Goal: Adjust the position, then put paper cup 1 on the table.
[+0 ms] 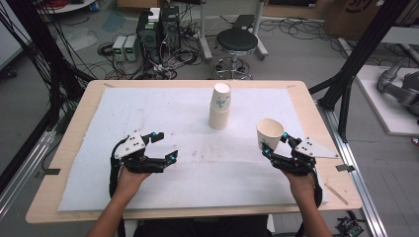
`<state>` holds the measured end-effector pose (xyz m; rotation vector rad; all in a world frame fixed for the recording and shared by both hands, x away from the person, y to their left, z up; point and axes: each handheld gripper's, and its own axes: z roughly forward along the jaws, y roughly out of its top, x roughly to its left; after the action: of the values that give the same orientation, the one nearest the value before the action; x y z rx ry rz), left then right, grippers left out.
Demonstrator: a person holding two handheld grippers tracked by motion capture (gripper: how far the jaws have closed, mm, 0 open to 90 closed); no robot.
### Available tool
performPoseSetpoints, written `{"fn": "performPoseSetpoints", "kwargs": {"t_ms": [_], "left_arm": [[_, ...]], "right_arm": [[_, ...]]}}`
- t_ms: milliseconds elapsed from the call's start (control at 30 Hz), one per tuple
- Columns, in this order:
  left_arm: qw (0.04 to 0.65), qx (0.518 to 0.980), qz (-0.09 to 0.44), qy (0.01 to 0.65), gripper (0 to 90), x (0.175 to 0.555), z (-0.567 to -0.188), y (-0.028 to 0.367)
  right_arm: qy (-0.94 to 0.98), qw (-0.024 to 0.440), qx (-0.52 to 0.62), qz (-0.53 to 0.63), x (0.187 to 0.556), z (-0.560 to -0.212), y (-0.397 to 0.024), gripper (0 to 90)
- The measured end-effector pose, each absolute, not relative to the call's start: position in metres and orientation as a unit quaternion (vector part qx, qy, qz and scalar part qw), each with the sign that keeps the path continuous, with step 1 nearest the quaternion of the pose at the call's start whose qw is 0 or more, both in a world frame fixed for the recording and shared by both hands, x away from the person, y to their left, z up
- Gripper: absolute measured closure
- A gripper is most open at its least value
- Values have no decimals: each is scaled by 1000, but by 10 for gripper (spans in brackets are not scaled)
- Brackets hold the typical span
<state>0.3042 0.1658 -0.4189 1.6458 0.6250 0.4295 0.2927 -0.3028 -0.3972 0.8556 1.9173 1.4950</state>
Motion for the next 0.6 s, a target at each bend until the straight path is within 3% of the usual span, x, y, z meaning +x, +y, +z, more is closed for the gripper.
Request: {"fn": "performPoseSetpoints", "kwargs": {"t_ms": [600], "left_arm": [[613, 719, 182, 272, 171, 307, -422, 164]], "right_arm": [[716, 287, 339, 539, 306, -402, -311, 361]]}}
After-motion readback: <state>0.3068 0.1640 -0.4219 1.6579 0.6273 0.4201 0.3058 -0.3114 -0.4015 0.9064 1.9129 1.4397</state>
